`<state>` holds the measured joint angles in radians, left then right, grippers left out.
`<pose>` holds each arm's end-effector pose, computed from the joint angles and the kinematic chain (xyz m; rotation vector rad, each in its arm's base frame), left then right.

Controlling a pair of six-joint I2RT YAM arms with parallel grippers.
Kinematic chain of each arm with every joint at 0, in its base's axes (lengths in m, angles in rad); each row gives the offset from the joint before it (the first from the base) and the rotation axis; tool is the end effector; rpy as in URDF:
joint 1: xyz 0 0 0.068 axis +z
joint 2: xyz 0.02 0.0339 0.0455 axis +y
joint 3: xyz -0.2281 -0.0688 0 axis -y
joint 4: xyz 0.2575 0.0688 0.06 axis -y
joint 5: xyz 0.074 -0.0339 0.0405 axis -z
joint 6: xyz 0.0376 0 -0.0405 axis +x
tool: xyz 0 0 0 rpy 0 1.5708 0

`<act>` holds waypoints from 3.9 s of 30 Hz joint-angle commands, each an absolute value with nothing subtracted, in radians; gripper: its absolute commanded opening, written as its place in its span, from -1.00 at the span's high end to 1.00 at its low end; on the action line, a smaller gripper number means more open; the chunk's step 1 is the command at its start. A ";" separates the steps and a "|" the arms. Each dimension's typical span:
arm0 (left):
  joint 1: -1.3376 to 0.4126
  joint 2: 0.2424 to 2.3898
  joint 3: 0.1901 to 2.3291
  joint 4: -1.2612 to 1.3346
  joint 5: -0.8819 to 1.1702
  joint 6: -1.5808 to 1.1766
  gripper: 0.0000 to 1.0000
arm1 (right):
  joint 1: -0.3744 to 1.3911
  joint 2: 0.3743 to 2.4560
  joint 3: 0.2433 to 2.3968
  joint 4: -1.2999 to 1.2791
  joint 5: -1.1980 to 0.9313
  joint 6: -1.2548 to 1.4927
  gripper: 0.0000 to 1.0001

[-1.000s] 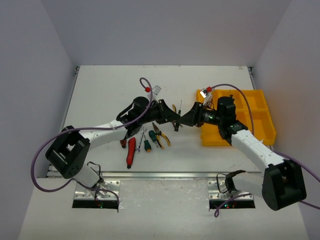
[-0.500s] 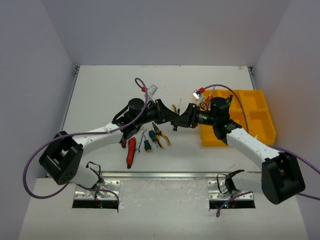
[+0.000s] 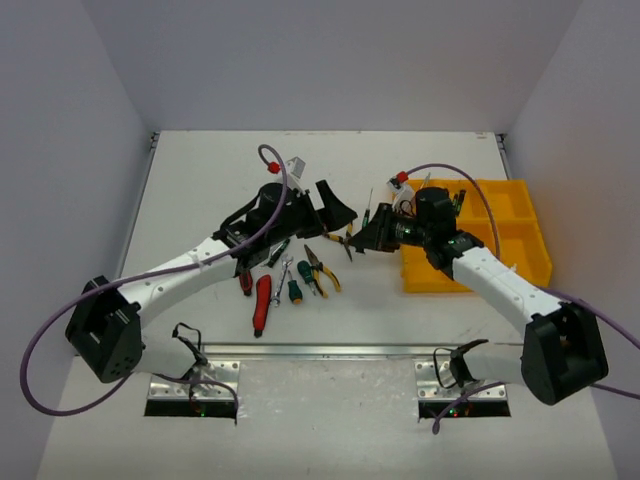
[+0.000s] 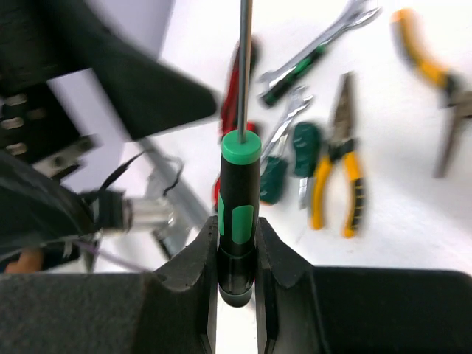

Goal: Sort the tools into containers

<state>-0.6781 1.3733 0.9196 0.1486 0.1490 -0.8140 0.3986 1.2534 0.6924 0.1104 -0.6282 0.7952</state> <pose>0.2605 -0.2170 0.2448 -0.0271 2.0443 -1.1282 0.2612 0.1340 0.1985 -0.0059 2.2151 1.3483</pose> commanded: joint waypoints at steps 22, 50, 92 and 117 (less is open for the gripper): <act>-0.598 0.899 0.981 -0.644 -0.444 -0.355 -1.00 | -0.098 1.886 1.515 -0.625 0.219 0.402 0.66; -0.465 1.362 1.067 -0.696 -0.402 -0.941 -1.00 | 0.120 1.225 1.112 -0.511 -0.123 0.431 -0.71; -0.473 1.845 1.164 -0.430 -0.134 -0.410 1.00 | 0.122 1.039 0.864 -0.416 -0.389 0.389 -0.98; -0.558 1.475 1.037 -0.232 0.128 -0.433 1.00 | 0.123 1.065 0.764 -0.122 -0.805 0.572 -0.98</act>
<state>-0.4901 1.6510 1.0905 -0.4159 -0.0593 -0.4246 0.1257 1.0548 0.8206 -0.3457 -0.5476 0.4503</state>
